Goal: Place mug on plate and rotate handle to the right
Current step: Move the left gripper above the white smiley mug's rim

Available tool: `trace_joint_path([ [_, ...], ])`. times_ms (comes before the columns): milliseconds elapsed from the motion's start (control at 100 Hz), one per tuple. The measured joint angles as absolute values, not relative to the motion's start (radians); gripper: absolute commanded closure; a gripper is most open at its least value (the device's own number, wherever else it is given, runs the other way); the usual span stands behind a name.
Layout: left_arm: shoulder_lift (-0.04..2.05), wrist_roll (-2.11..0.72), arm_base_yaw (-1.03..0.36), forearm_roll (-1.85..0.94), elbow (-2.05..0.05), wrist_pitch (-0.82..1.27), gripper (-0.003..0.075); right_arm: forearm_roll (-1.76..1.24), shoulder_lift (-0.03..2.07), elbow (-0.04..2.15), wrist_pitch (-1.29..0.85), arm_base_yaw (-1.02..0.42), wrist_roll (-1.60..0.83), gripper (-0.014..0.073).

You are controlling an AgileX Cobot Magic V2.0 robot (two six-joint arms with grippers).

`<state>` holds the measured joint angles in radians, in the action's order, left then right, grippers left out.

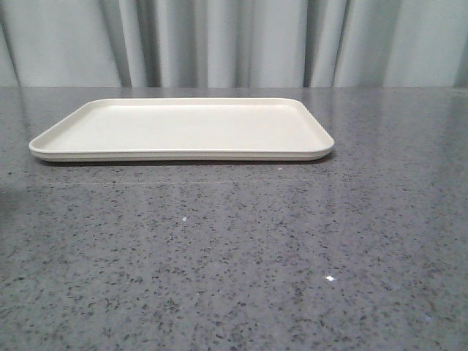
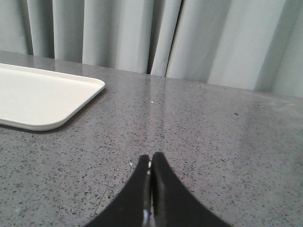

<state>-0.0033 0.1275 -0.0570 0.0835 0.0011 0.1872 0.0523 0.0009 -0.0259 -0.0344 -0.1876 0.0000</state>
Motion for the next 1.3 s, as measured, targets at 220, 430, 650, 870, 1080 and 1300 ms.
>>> trace_joint_path([
  [220, -0.003, 0.126, -0.057, 0.084, 0.001, 0.187, 0.074, 0.052, 0.001, -0.026, -0.034, -0.188, 0.0, 0.0659],
  [430, -0.003, 0.126, -0.057, 0.086, 0.001, 0.187, 0.074, 0.052, 0.001, -0.026, -0.034, -0.188, 0.0, 0.0659],
  [650, -0.003, 0.126, -0.057, 0.086, 0.001, 0.187, 0.074, 0.052, 0.001, -0.026, -0.034, -0.188, 0.0, 0.0659],
  [870, -0.003, 0.126, -0.057, 0.062, 0.0, 0.156, 0.074, 0.052, 0.001, -0.027, 0.03, -0.188, 0.0, 0.0659],
  [1080, -0.003, 0.126, -0.057, -0.056, -0.055, 0.156, 0.074, 0.052, 0.001, -0.014, 0.111, -0.188, 0.0, 0.0659],
  [1300, 0.01, 0.126, -0.057, -0.093, -0.283, 0.353, 0.074, 0.03, 0.03, 0.206, -0.221, -0.188, 0.0, 0.0659],
])
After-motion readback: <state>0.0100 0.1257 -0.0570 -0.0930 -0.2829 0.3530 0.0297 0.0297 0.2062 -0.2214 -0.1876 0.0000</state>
